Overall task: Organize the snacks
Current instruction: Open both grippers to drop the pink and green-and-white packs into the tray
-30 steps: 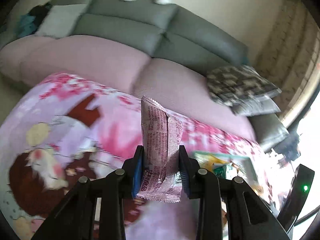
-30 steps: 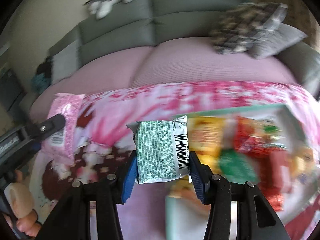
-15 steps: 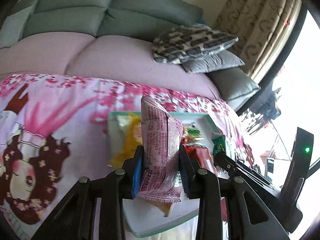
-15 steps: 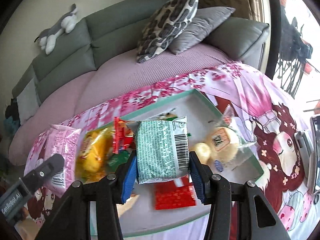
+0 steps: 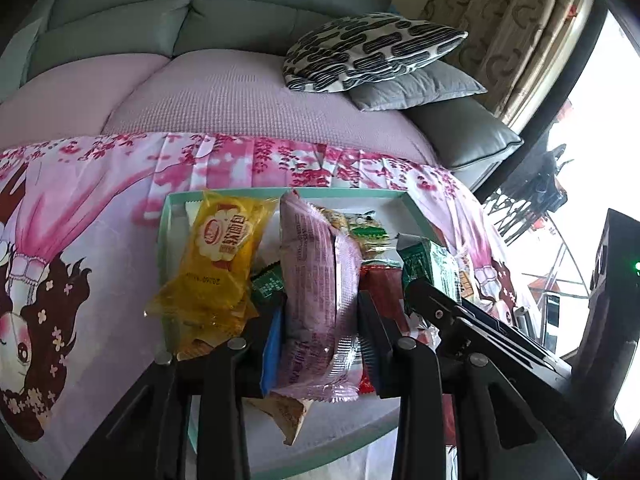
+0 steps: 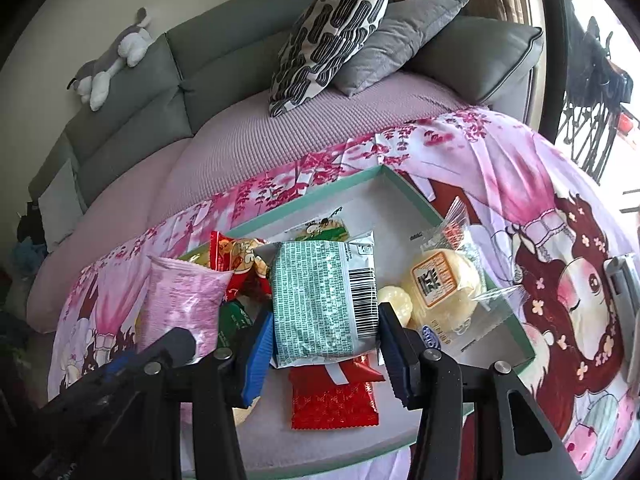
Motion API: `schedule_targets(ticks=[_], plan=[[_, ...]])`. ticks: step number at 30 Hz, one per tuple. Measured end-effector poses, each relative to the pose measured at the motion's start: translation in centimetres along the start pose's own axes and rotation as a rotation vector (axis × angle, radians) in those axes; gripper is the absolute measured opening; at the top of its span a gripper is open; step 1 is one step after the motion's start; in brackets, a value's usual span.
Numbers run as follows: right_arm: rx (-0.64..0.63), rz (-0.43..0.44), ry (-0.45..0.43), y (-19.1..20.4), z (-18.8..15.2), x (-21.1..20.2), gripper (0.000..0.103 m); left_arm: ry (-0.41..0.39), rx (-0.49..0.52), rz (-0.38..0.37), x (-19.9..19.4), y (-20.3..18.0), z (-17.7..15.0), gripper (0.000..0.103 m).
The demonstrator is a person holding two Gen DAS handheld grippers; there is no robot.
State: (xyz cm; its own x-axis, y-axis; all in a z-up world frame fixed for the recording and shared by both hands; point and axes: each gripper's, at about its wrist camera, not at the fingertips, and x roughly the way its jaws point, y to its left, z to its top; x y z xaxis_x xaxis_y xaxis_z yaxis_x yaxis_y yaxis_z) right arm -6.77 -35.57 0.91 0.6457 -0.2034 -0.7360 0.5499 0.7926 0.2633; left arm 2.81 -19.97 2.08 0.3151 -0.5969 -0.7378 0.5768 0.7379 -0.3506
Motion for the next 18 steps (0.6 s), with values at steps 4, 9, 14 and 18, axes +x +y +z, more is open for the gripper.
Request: schedule_targets(ticks=[4,9,14,18], plan=[[0.001,0.002,0.009,-0.1,-0.2,0.3,0.052,-0.005,-0.006,-0.007,-0.5,0.3,0.1,0.056],[-0.013,0.01,0.028,0.2,-0.7,0.6,0.054,-0.004,0.001,0.025,-1.7,0.2,-0.1,0.057],[-0.059,0.002,0.025,0.9,-1.2,-0.3,0.069,-0.024,-0.026,0.134,-3.3,1.2,-0.2,0.076],[-0.105,-0.02,0.028,1.6,-2.3,-0.7,0.083,-0.012,-0.091,0.261,-4.0,3.6,-0.9,0.078]])
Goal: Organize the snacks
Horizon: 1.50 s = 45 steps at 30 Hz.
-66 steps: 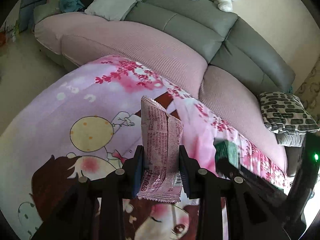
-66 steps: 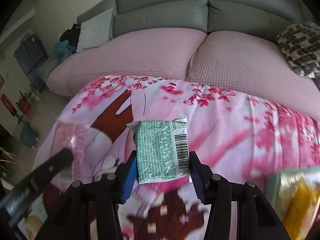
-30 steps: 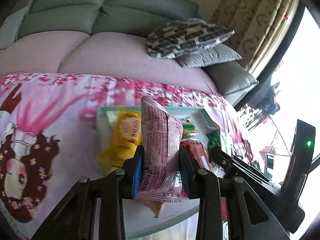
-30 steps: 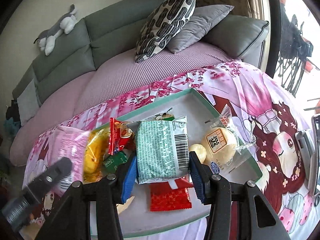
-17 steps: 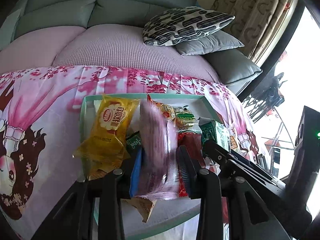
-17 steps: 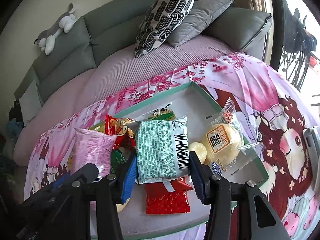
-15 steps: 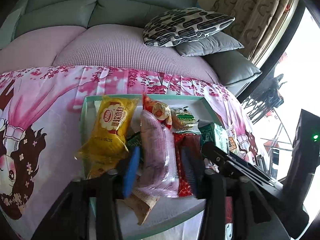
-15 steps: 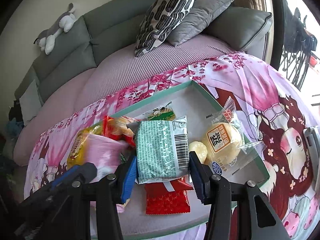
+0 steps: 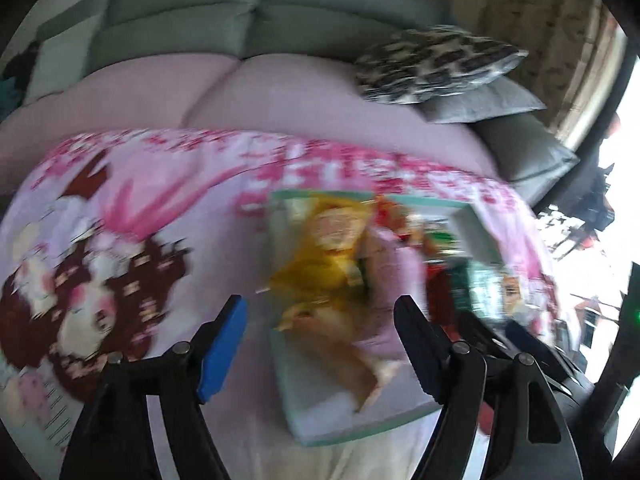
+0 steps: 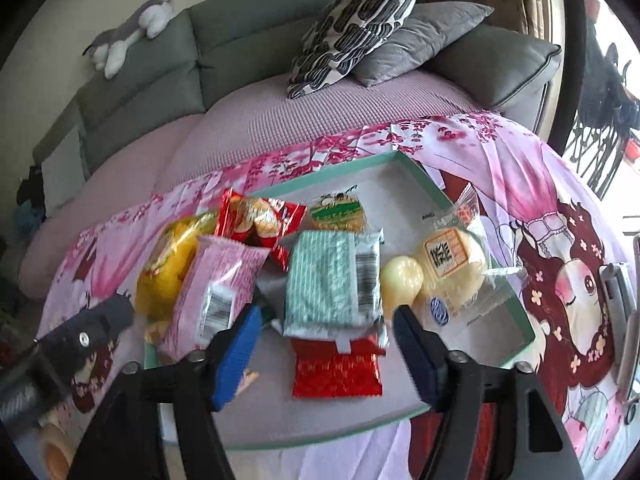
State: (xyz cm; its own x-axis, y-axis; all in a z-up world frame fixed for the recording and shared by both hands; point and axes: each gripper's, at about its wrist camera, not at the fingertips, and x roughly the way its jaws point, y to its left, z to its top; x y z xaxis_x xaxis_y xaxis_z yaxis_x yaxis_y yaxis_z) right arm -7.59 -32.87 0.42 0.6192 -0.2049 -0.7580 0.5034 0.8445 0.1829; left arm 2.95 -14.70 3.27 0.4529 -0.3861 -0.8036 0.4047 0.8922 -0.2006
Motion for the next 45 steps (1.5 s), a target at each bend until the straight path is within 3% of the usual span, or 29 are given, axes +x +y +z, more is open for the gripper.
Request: schedule_targets(ticks=[4,7,18,45], plan=[[-0.016,0.021,0.021,0.8,-1.7,-0.4,0.084,-0.005,-0.043,0.126,-0.6,2.5,-0.8,0.088],[-0.036,0.025,0.012,1.5,-2.7,-1.3,0.102,-0.014,-0.067,0.196,-1.2,4.1,-1.7,0.095],[-0.077,0.027,0.005,3.1,-6.2,-3.5,0.103,0.027,-0.016,0.392,-2.1,6.2,-7.2,0.095],[-0.116,0.012,0.021,3.8,-6.5,-1.9,0.103,0.057,-0.039,0.369,0.0,7.3,-7.1,0.095]])
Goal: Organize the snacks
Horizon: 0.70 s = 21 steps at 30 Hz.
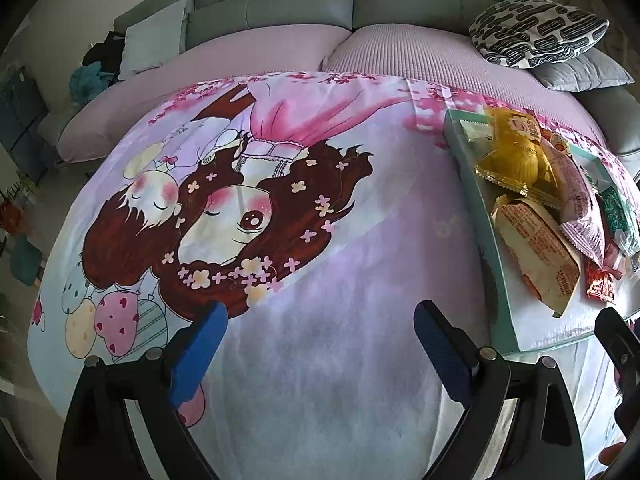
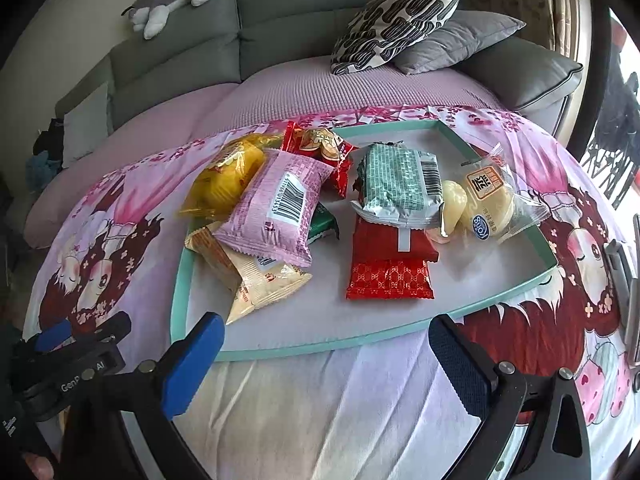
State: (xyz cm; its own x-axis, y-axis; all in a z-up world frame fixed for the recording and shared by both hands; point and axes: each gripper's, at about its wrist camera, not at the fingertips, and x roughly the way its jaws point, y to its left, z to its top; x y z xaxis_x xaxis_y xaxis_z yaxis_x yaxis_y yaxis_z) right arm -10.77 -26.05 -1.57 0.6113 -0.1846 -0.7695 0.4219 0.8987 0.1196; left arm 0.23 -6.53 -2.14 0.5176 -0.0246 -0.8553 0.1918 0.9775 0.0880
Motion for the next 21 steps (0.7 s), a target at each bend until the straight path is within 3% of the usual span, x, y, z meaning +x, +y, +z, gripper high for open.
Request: schedule_targets(ticks=[21], plan=[[-0.011,-0.002,0.017,0.15,0.17,0.74,0.103,0.025,0.038,-0.006,0.75,-0.59,0.33,0.095]])
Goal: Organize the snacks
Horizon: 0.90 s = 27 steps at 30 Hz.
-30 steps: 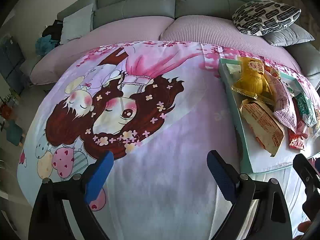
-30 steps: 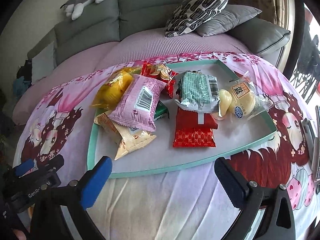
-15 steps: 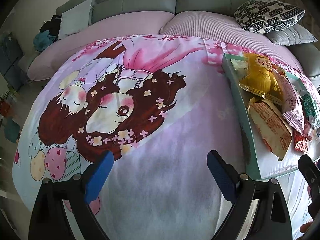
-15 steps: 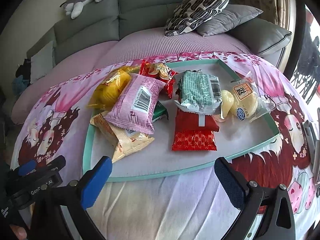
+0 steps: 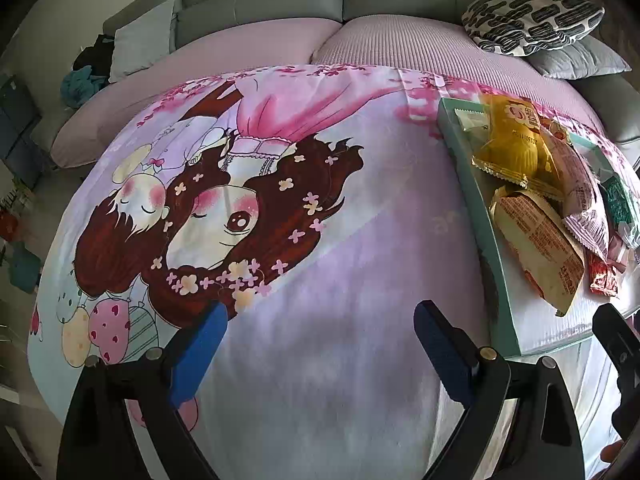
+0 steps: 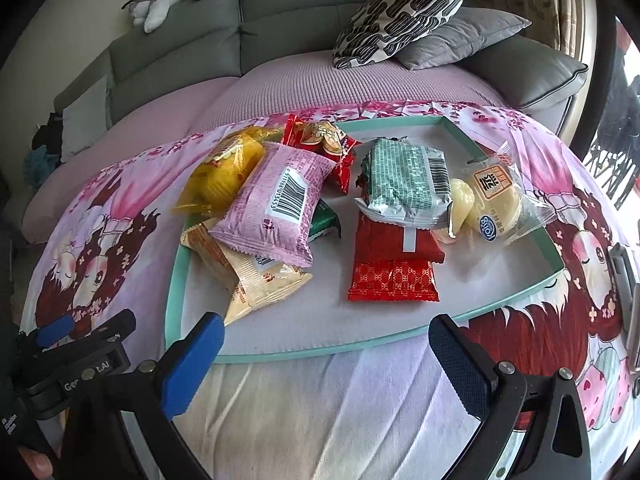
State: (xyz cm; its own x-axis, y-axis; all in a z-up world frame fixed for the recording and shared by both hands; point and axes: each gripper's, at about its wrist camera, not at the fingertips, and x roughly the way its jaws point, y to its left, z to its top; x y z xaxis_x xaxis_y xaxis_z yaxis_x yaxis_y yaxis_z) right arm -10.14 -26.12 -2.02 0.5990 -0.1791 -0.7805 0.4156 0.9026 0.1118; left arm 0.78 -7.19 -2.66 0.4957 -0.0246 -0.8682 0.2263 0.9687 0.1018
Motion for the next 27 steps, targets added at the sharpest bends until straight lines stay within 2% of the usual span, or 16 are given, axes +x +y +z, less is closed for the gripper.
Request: schedule_targets(ticks=[27], plan=[[0.0,-0.003,0.013,-0.08,0.31,0.06,0.103,0.012,0.004,0.011,0.19,-0.08,0.12,0.095]])
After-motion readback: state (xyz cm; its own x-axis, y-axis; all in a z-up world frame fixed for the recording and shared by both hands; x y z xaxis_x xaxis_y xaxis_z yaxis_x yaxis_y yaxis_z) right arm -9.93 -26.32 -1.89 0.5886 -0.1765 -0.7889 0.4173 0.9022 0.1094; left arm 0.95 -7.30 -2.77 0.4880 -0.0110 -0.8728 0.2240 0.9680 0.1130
